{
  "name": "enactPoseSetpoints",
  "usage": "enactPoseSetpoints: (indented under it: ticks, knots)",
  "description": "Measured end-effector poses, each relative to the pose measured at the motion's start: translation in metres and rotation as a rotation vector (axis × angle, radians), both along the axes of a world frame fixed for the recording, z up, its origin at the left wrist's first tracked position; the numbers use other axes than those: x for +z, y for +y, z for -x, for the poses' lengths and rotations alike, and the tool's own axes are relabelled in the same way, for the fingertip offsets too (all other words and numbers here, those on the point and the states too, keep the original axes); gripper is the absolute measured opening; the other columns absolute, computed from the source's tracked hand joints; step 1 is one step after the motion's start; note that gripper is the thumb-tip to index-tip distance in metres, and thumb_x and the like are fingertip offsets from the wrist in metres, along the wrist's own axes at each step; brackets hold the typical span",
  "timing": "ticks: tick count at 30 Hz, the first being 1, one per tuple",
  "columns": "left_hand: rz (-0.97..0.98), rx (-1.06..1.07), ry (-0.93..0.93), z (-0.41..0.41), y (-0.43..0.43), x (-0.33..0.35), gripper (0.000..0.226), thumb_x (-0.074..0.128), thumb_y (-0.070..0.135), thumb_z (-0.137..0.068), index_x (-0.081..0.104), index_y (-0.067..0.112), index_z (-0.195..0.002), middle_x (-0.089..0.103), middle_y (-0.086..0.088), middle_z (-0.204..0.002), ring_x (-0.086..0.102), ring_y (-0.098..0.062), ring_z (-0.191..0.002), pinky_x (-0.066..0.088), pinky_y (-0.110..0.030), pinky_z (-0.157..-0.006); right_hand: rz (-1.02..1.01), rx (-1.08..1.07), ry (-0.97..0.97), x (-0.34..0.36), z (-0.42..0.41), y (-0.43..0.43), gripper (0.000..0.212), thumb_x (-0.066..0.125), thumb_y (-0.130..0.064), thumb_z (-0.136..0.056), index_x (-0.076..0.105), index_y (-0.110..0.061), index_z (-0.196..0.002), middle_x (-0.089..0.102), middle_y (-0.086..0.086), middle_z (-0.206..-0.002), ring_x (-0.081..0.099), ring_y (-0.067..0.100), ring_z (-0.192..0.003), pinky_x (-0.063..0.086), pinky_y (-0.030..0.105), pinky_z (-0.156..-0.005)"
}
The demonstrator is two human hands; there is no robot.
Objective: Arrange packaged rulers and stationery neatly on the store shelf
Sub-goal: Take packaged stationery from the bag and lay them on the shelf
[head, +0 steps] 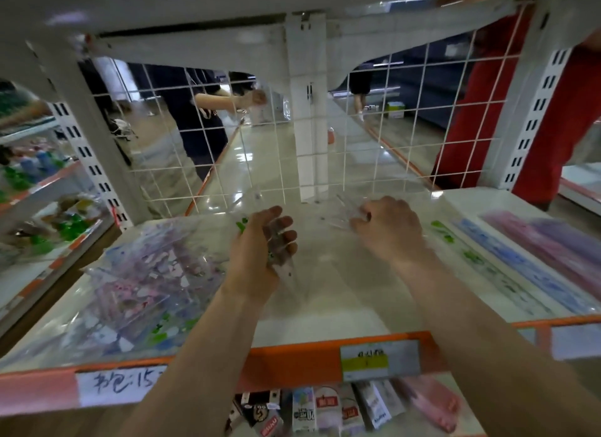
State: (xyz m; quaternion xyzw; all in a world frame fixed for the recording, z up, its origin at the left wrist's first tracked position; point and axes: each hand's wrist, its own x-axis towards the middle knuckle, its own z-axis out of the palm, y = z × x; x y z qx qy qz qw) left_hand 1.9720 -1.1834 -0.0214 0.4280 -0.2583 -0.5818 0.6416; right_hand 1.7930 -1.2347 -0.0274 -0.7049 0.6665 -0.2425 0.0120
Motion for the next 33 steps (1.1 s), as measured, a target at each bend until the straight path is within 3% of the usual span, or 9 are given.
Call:
enactPoseSetpoints:
  ticks: [6, 19, 21, 23, 26, 28, 30, 33]
  knots:
    - [0.008, -0.113, -0.007, 0.001, 0.002, -0.002, 0.024, 0.044, 0.021, -0.092, 0.061, 0.008, -0.103, 0.062, -0.006, -0.085, 0.056, -0.015, -0.062, 0.047, -0.025, -0.056, -0.002, -0.003, 0.055, -0.005, -0.003, 0.000, 0.036, 0.045, -0.035, -0.094, 0.065, -0.007, -0.106, 0.057, 0.015, -0.106, 0.050, 0.033, -0.104, 0.040, 0.036, -0.085]
    - [0.000, -0.132, 0.035, 0.000, -0.003, -0.005, 0.029, 0.038, 0.024, -0.096, 0.062, 0.008, -0.099, 0.063, -0.006, -0.082, 0.057, -0.015, -0.062, 0.049, -0.024, -0.054, -0.062, -0.033, 0.122, -0.007, -0.007, -0.005, 0.039, 0.044, -0.037, -0.094, 0.066, -0.008, -0.109, 0.055, 0.015, -0.112, 0.047, 0.034, -0.109, 0.037, 0.038, -0.091]
    - [0.012, -0.118, 0.079, 0.001, -0.004, -0.005, 0.028, 0.038, 0.022, -0.098, 0.061, 0.006, -0.099, 0.064, -0.007, -0.083, 0.060, -0.017, -0.065, 0.053, -0.024, -0.056, 0.076, 0.020, 0.014, -0.001, -0.014, 0.006, 0.032, 0.049, -0.035, -0.092, 0.067, -0.012, -0.106, 0.057, 0.011, -0.108, 0.050, 0.032, -0.104, 0.037, 0.035, -0.088]
    - [0.040, -0.107, 0.118, 0.000, -0.004, -0.003, 0.026, 0.041, 0.025, -0.100, 0.060, 0.008, -0.101, 0.065, -0.007, -0.086, 0.063, -0.018, -0.073, 0.055, -0.029, -0.066, 0.192, 0.157, -0.259, 0.002, -0.031, 0.027, 0.021, 0.054, -0.031, -0.092, 0.069, -0.016, -0.095, 0.060, 0.005, -0.094, 0.056, 0.023, -0.089, 0.043, 0.029, -0.079]
    - [0.028, -0.095, 0.084, 0.000, -0.001, -0.002, 0.023, 0.050, 0.032, -0.096, 0.064, 0.016, -0.103, 0.066, -0.002, -0.093, 0.061, -0.017, -0.085, 0.048, -0.032, -0.081, -0.041, 0.333, -0.473, 0.000, -0.051, 0.063, 0.015, 0.051, -0.037, -0.094, 0.060, -0.027, -0.087, 0.057, -0.009, -0.082, 0.052, 0.000, -0.072, 0.037, 0.007, -0.061]
    - [0.006, -0.088, 0.064, -0.002, 0.002, -0.001, 0.020, 0.055, 0.033, -0.093, 0.068, 0.020, -0.097, 0.066, 0.000, -0.094, 0.057, -0.016, -0.086, 0.045, -0.033, -0.082, -0.162, 0.407, -0.485, -0.004, -0.052, 0.067, 0.015, 0.053, -0.040, -0.093, 0.061, -0.028, -0.093, 0.061, -0.011, -0.085, 0.056, -0.001, -0.076, 0.042, 0.008, -0.066]
    - [0.005, -0.094, 0.091, -0.001, 0.003, 0.000, 0.018, 0.057, 0.031, -0.091, 0.070, 0.018, -0.093, 0.063, -0.001, -0.090, 0.054, -0.014, -0.080, 0.045, -0.032, -0.078, -0.228, 0.465, -0.548, -0.007, -0.051, 0.066, 0.013, 0.060, -0.036, -0.089, 0.065, -0.026, -0.097, 0.067, -0.007, -0.087, 0.063, 0.007, -0.079, 0.052, 0.022, -0.072]
    - [0.035, -0.114, 0.031, 0.001, 0.003, 0.000, 0.020, 0.055, 0.028, -0.092, 0.068, 0.014, -0.098, 0.061, -0.003, -0.087, 0.052, -0.014, -0.074, 0.046, -0.029, -0.071, -0.266, 0.500, -0.676, -0.007, -0.050, 0.066, 0.006, 0.064, -0.022, -0.088, 0.065, -0.029, -0.087, 0.069, -0.006, -0.079, 0.066, 0.010, -0.071, 0.054, 0.027, -0.067]
